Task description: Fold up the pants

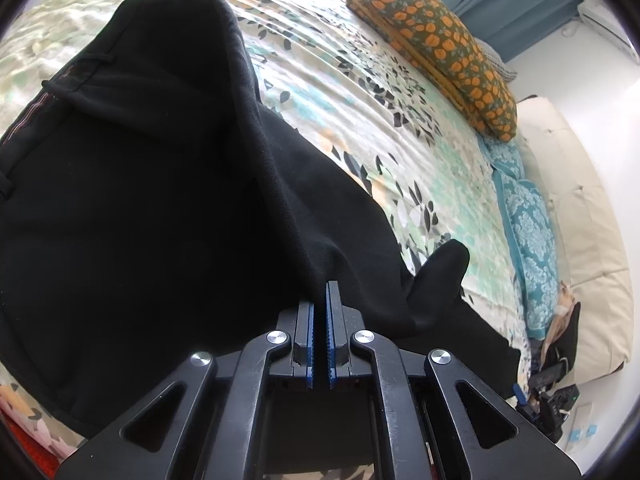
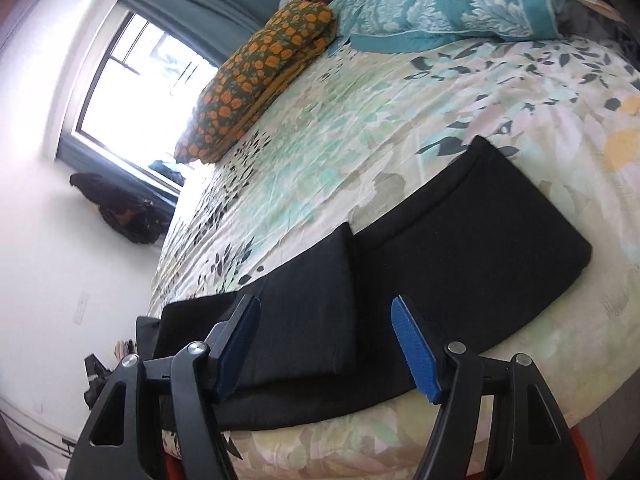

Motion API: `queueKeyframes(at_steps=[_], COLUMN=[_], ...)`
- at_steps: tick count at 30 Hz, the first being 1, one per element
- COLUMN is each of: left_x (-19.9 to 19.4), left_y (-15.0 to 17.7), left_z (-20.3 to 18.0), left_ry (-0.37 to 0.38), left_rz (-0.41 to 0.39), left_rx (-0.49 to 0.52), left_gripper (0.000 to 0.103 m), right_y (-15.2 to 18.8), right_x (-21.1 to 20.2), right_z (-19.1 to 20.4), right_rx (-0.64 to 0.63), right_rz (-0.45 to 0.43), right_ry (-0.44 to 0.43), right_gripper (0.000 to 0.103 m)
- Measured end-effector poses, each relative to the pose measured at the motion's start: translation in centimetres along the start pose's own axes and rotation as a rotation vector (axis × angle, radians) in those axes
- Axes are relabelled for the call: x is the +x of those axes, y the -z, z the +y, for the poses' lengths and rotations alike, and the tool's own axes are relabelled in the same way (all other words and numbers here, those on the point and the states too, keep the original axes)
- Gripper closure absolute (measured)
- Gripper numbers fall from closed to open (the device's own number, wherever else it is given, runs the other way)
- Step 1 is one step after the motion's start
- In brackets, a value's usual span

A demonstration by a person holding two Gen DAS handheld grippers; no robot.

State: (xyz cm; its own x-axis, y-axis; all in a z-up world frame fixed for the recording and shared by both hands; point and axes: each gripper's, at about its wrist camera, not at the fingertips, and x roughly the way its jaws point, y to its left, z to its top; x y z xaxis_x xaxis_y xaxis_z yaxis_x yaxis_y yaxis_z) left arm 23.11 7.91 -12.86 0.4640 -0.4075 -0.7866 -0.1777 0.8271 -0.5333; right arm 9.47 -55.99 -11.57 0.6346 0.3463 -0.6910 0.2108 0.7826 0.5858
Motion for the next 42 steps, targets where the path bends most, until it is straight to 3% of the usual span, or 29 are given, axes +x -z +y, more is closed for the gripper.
queueKeyframes(at_steps=[3,5,26,33,42], left_x=[0.1,0.0,0.2,0.2,0.4], left_y=[0.1,0.1,0.1,0.2,0.3], left_z=[0.0,-0.1,-0.1,-0.1,-0.1], left_ry=[-0.003,-0.002,-0.013,-0.01,-0.016], left_rz=[0.004,0.004,0.008,0.009,0.013], left_rx=[-0.009,-0.003,-0.008,-0.011,-0.017], left_gripper=[0.1,0.1,0.1,0.1,0.1], right_y=[1.2,1.6,1.0,1.0,1.2], right_x=[3.3,4.5,3.7,2.5,4.1], right_z=[1.5,1.2,-1.2,-3.3,-0.2], right_rx=[-0.053,-0.027,0.094,0.221,0.052], right_rz=[0.088,0.105,0.07,0.035,0.099], right_ry=[0.125,0.148,0.05,-0.037,0.063], right_gripper=[0.034,0.034,0.034,0.035,0.035])
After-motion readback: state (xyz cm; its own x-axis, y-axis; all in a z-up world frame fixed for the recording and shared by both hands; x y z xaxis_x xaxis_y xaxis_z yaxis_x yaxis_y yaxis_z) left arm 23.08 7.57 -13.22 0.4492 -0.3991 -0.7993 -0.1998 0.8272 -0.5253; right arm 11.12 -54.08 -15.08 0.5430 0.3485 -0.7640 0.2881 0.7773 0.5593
